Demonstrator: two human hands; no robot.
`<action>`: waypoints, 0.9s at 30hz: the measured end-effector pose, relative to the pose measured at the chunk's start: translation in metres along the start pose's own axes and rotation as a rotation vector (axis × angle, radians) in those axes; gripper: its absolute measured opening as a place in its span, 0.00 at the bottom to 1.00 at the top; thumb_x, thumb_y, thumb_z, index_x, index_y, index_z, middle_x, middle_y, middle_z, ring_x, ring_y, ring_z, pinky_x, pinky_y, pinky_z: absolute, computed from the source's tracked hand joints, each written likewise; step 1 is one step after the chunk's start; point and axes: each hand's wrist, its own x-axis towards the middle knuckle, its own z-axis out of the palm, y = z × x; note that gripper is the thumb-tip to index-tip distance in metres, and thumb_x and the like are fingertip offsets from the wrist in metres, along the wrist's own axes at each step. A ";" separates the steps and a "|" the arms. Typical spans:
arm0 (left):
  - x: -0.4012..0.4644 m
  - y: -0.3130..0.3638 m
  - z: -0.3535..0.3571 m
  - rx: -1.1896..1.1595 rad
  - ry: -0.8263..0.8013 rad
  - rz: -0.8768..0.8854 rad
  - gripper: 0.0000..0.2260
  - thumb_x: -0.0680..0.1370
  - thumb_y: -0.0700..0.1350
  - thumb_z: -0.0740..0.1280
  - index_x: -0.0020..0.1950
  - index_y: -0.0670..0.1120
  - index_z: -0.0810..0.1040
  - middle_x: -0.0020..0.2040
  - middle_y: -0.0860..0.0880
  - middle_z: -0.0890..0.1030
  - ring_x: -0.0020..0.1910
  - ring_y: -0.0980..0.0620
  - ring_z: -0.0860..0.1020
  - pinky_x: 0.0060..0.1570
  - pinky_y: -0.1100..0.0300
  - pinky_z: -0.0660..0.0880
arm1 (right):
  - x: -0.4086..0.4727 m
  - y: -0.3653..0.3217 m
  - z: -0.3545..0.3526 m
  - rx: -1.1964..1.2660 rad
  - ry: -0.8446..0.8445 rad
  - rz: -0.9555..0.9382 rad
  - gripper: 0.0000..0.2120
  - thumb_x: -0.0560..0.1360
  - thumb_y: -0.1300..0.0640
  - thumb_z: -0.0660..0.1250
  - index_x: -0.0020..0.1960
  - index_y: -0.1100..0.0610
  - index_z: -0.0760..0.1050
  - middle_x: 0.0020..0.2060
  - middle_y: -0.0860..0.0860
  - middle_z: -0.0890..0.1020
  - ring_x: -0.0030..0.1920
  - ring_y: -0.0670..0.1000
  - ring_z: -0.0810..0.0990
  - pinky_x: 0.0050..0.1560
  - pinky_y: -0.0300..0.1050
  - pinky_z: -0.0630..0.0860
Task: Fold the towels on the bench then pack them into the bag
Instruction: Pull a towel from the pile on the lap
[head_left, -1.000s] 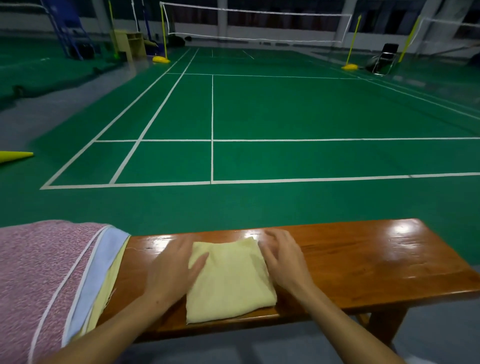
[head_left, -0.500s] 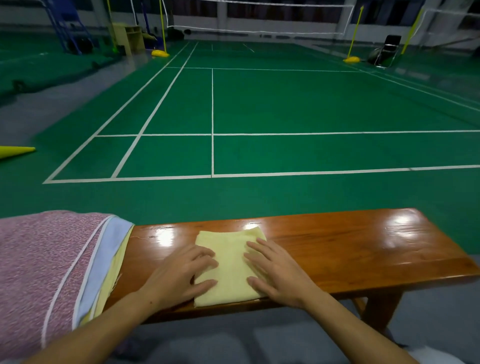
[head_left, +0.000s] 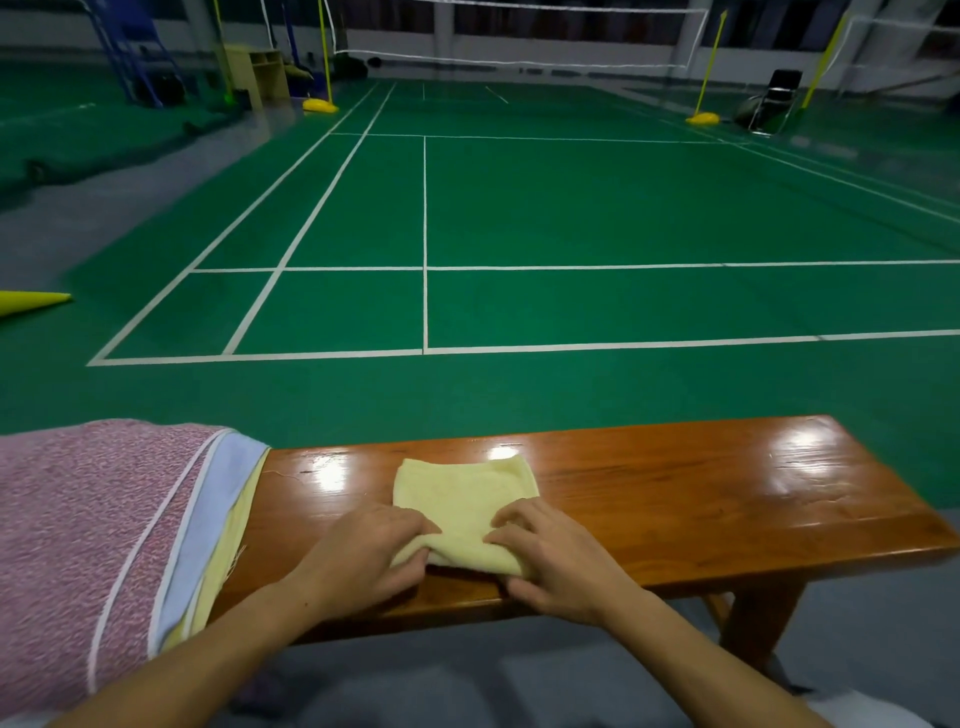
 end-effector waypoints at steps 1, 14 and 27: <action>0.000 0.001 -0.002 -0.086 -0.014 -0.064 0.12 0.80 0.60 0.62 0.58 0.58 0.80 0.49 0.61 0.83 0.44 0.61 0.79 0.44 0.57 0.79 | 0.001 0.001 -0.003 0.042 0.019 0.030 0.21 0.78 0.41 0.62 0.70 0.45 0.74 0.66 0.43 0.73 0.64 0.43 0.71 0.64 0.45 0.75; 0.027 -0.013 -0.003 -0.236 0.165 -0.417 0.02 0.83 0.53 0.68 0.51 0.58 0.79 0.47 0.62 0.82 0.44 0.62 0.79 0.40 0.62 0.74 | 0.031 0.010 -0.009 0.539 0.247 0.482 0.16 0.77 0.39 0.71 0.60 0.45 0.78 0.52 0.40 0.83 0.50 0.41 0.81 0.45 0.39 0.76; 0.024 -0.006 0.019 0.198 -0.231 -0.268 0.32 0.84 0.69 0.46 0.85 0.55 0.52 0.84 0.57 0.55 0.83 0.54 0.52 0.80 0.53 0.52 | 0.022 -0.003 0.001 -0.099 -0.079 0.170 0.29 0.87 0.38 0.43 0.85 0.47 0.50 0.82 0.47 0.59 0.80 0.52 0.58 0.77 0.54 0.60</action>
